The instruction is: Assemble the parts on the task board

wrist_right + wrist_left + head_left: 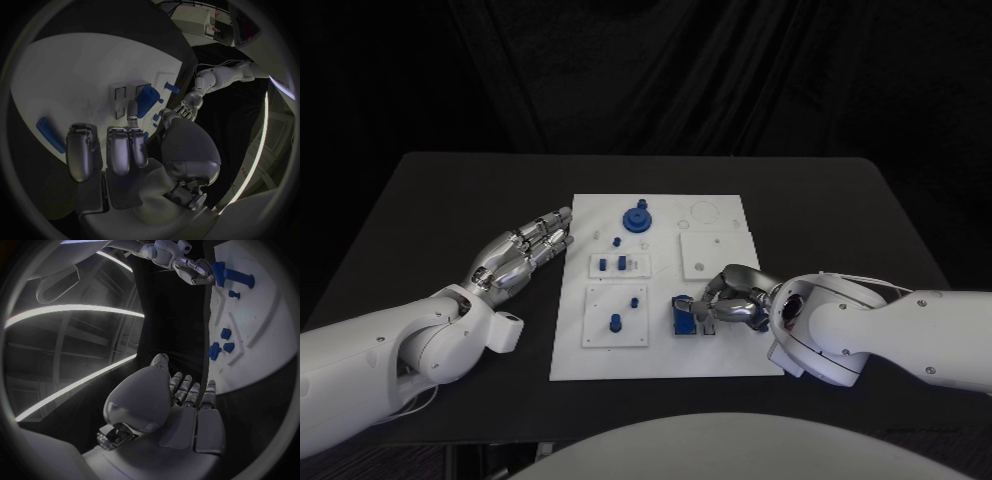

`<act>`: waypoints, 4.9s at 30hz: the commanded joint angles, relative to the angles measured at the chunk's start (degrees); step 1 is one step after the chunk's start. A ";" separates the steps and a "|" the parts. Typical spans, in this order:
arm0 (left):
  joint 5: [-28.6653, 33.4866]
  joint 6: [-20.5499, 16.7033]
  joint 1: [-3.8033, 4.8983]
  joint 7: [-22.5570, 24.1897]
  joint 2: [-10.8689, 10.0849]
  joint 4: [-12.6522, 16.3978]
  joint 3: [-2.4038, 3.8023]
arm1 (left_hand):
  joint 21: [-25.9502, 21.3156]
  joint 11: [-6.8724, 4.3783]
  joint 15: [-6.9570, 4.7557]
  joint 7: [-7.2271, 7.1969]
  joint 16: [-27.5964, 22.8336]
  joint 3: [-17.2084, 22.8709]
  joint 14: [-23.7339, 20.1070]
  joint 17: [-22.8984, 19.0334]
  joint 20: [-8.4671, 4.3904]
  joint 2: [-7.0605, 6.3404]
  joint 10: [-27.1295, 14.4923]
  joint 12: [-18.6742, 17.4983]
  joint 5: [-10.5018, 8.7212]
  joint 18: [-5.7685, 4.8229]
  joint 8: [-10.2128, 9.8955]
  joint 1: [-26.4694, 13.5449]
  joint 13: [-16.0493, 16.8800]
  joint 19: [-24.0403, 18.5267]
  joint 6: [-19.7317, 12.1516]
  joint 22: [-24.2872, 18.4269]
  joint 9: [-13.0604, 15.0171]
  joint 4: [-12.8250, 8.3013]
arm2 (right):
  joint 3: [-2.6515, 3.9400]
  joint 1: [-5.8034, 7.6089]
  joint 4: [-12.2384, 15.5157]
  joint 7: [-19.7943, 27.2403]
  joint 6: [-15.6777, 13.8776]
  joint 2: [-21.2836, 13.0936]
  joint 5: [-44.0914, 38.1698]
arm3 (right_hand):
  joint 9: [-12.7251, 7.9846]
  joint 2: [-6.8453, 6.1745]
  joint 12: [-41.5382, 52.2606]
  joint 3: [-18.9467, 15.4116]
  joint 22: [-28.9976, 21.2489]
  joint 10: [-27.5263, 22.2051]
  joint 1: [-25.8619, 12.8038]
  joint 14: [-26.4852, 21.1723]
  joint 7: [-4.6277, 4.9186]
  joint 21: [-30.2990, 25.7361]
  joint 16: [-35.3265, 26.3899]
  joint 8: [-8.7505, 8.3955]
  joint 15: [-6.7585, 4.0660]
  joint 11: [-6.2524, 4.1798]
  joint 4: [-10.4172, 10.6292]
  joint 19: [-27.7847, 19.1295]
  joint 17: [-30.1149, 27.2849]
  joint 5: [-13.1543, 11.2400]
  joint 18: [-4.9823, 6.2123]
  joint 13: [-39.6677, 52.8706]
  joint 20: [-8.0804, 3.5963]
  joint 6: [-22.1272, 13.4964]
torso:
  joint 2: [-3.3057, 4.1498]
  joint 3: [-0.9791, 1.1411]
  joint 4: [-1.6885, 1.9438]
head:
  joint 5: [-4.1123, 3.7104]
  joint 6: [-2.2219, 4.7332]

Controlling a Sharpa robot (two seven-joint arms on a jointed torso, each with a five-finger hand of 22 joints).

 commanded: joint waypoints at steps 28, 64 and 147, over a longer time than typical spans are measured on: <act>0.22 1.50 -0.29 -0.27 0.11 -0.28 0.04 | 0.04 0.46 0.55 0.56 -0.21 0.53 -0.02 -0.10 0.50 0.18 -0.08 0.03 0.10 0.76 0.45 0.61 0.03 0.12 0.23 0.00 0.07 0.16 | -0.02 -0.32 1.76 1.22 3.19 -1.70 -7.91 | 9.19 -1.06 0.15 -8.09 13.51 6.18 12.71 5.72 -1.29 -0.08 -0.29 11.64 -0.63 -0.99 -0.02 3.94 14.01 -7.41 0.76 15.10 -0.58 -2.69 | 0.00 0.00 -0.07 | 0.43 0.00; 0.22 2.49 -0.56 -0.70 0.13 -0.45 0.04 | 0.15 1.29 1.33 0.41 -0.13 0.93 0.12 -0.03 1.06 0.21 0.17 0.57 0.18 0.64 0.60 0.64 0.11 0.27 0.39 0.19 0.08 0.30 | -0.03 -0.94 0.08 1.84 3.75 -1.32 -8.09 | 11.44 3.10 0.15 -7.63 13.50 6.18 21.57 5.70 -2.35 -0.16 -0.32 13.95 -1.47 -1.95 -1.04 3.94 13.93 5.31 0.76 15.10 -1.40 -3.27 | 0.08 -0.03 0.03 | 0.73 0.00; 0.22 2.21 -0.68 -0.74 0.43 -0.68 0.04 | 0.21 1.31 1.37 1.15 -0.03 1.73 0.29 0.04 1.23 0.03 0.43 0.82 0.78 0.66 1.00 1.31 0.13 0.36 1.16 0.24 0.17 -0.21 | -0.11 1.42 0.83 -10.05 12.24 -11.99 -27.81 | 3.05 1.95 0.15 -8.17 13.90 6.18 14.50 5.94 -0.50 0.99 0.17 2.26 -0.18 -0.39 -0.04 4.49 15.09 3.36 0.46 15.10 -0.30 -0.11 | 0.07 0.03 -0.02 | -1.70 0.00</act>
